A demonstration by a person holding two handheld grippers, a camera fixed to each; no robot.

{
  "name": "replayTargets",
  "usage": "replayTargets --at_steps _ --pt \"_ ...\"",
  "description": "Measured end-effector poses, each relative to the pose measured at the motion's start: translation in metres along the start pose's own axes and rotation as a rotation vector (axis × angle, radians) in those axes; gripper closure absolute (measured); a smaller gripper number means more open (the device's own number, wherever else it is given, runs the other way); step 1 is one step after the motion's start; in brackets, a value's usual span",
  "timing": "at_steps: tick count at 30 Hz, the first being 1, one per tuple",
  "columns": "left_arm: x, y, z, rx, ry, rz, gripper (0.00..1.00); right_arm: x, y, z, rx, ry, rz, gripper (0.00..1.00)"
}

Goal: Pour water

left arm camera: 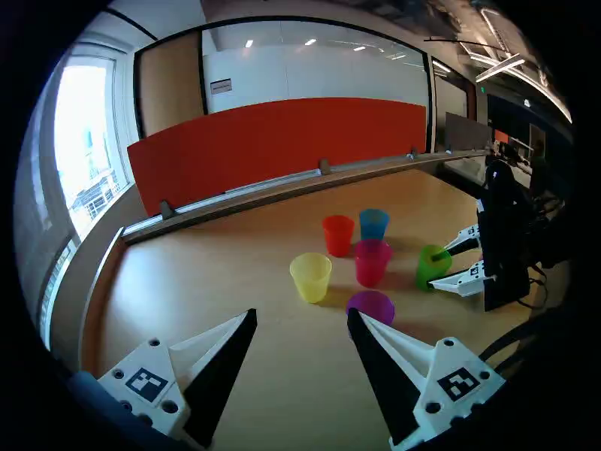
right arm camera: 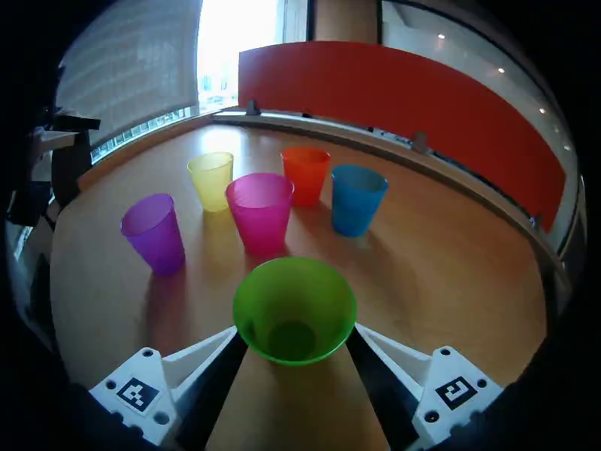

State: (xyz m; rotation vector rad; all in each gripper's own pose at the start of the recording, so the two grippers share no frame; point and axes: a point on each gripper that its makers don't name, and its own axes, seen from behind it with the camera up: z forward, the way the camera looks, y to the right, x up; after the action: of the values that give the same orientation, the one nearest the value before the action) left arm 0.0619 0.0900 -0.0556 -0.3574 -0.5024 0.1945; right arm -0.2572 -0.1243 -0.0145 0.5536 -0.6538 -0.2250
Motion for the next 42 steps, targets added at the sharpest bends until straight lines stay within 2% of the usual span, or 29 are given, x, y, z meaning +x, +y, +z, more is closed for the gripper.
replayTargets --at_steps 4,7,12,23,32,42 --pt "0.001 0.001 -0.001 -0.001 0.000 0.004 0.11 0.001 0.001 0.002 -0.002 0.005 0.010 0.08" --pt "0.001 0.001 -0.001 -0.001 0.000 0.007 0.11 0.001 0.001 0.003 -0.005 0.010 0.013 0.13" --pt "0.001 0.003 -0.002 -0.005 -0.001 0.008 0.11 0.002 0.003 0.001 -0.009 0.020 0.010 0.15" --pt "0.013 0.019 0.002 -0.038 0.018 0.010 0.11 0.018 0.009 -0.014 -0.018 0.076 0.015 0.15" --pt "0.038 0.043 0.011 -0.084 0.056 0.005 0.11 0.036 0.017 -0.044 -0.034 0.121 0.034 0.15" --pt "0.071 0.087 0.042 -0.151 0.090 0.020 0.10 0.041 0.029 -0.087 -0.067 0.134 0.046 0.16"
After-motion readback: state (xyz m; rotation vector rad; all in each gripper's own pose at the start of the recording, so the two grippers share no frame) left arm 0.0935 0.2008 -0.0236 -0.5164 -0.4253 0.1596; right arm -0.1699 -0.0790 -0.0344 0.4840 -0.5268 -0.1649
